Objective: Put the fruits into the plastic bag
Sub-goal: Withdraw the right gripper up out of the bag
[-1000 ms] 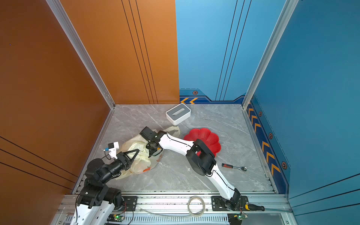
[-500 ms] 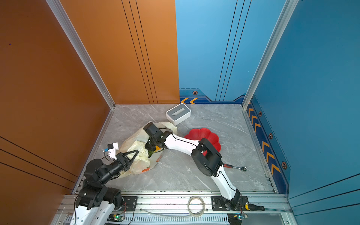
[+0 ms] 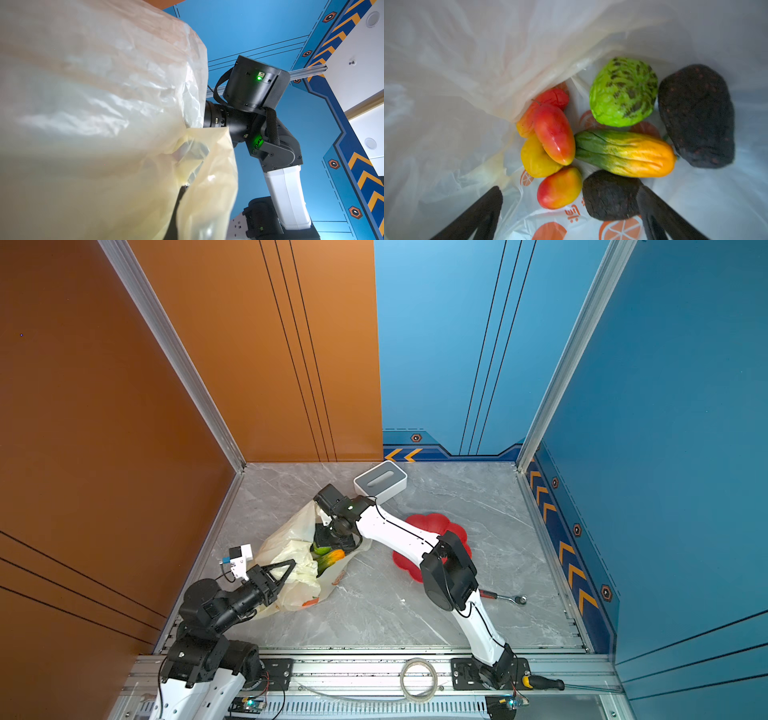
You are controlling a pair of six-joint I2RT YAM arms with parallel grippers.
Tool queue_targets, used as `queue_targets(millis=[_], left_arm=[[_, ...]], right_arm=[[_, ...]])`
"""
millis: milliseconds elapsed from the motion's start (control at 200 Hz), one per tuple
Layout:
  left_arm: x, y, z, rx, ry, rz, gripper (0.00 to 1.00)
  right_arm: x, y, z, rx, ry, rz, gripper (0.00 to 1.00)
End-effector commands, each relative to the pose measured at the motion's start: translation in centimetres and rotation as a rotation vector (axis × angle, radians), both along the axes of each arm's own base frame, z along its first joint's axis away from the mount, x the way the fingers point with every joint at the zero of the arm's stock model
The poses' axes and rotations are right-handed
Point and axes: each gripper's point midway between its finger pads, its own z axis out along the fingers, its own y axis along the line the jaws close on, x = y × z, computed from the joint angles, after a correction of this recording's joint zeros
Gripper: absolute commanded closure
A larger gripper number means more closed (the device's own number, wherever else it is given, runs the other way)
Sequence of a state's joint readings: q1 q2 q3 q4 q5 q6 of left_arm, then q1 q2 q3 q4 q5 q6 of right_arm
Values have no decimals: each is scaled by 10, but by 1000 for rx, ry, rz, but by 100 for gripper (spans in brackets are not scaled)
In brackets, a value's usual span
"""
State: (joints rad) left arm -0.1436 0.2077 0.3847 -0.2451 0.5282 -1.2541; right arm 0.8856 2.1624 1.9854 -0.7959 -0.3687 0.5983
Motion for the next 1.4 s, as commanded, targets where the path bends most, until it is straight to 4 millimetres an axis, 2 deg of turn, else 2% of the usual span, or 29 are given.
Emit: queue_targets(millis=[0, 205, 220, 350, 466, 606, 766, 971, 1156, 1197, 1207, 1232, 1392], left_arm=[[-2, 0, 5, 10, -24, -5, 100], [-2, 2, 2, 10, -16, 1, 100], [-2, 2, 2, 10, -15, 1, 100], [-2, 2, 1, 11, -11, 0, 100], [-1, 2, 0, 10, -8, 1, 100], [0, 2, 1, 9, -7, 5, 100], [1, 2, 0, 8, -5, 6, 100], [0, 2, -2, 9, 4, 3, 100], [0, 2, -4, 10, 10, 3, 100], [1, 2, -6, 10, 13, 4, 100], [0, 2, -5, 10, 12, 4, 100], [1, 2, -6, 10, 14, 4, 100], [0, 3, -8, 12, 17, 5, 100]], right_arm=[[-8, -38, 20, -125, -31, 33, 0], [-17, -82, 24, -329, -94, 81, 0], [-18, -87, 35, -332, -121, 77, 0], [-21, -118, 53, -447, -224, 96, 0], [-24, -136, 75, -534, -353, 140, 0], [-17, -152, 98, -614, -498, 158, 0], [-3, -149, 98, -637, -544, 218, 0], [37, -146, 81, -679, -570, 230, 0], [61, -132, 63, -559, -503, 203, 5], [64, -130, 66, -529, -497, 193, 7], [67, -129, 57, -536, -480, 199, 7], [69, -128, 53, -532, -470, 197, 8], [79, -125, 43, -463, -415, 186, 16]])
